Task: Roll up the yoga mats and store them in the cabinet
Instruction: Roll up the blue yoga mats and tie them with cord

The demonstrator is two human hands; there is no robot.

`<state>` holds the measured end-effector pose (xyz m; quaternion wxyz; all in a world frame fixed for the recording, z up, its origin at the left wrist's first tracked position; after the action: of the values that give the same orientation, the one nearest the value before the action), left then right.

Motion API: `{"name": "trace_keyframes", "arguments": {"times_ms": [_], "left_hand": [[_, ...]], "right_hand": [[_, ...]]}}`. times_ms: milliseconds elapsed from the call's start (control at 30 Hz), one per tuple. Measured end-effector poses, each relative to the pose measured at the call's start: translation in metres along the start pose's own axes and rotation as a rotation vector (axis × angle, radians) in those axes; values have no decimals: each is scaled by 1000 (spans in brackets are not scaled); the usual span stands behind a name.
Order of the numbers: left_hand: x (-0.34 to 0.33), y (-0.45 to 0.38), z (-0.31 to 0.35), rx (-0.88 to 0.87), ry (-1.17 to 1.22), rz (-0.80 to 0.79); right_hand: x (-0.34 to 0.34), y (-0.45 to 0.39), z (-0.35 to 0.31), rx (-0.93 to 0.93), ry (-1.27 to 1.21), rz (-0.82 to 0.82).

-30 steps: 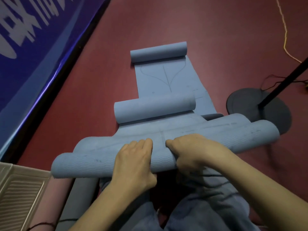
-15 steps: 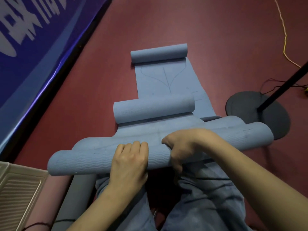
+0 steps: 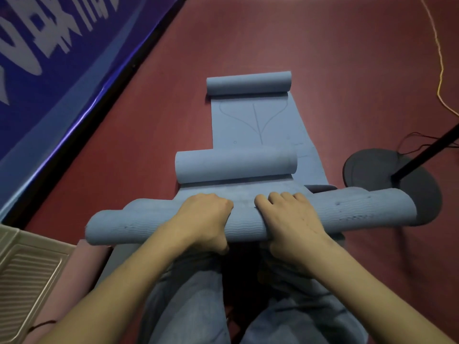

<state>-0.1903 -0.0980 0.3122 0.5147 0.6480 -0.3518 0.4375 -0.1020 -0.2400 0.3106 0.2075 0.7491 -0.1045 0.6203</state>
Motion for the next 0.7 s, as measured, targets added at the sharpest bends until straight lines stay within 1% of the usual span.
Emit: {"name": "trace_keyframes", "arguments": {"times_ms": [67,167,333,433,600,700], "left_hand": [[2,-4,-3,-4,9,-14],[1,-2,-4,22,3,18],[-4,24,6,139,-60,211],[-12,47,18,184,-88,273],[-12,71,37,127,-107,300],[-23,96,55,112,-90,278]], "right_hand": [[3,-5,2,-19,-9,36],[2,-6,0,-39,-2,73],[-4,2,-13,-66,13,150],[-13,18,-20,-73,43,226],[-15,59,-29,-97,35,297],[-22,88,-38,-89,29,333]]}}
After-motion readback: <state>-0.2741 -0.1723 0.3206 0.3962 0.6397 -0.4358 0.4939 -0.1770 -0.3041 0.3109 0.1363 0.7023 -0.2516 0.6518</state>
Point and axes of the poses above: each hand's wrist, its own y-axis away from the middle knuckle, its own x-axis out of the back of the hand, z = x × y, the point moved 3 cm from there along -y, towards the middle knuckle, and after that the axes turned 7 degrees about -y, right-handed, at the moved point
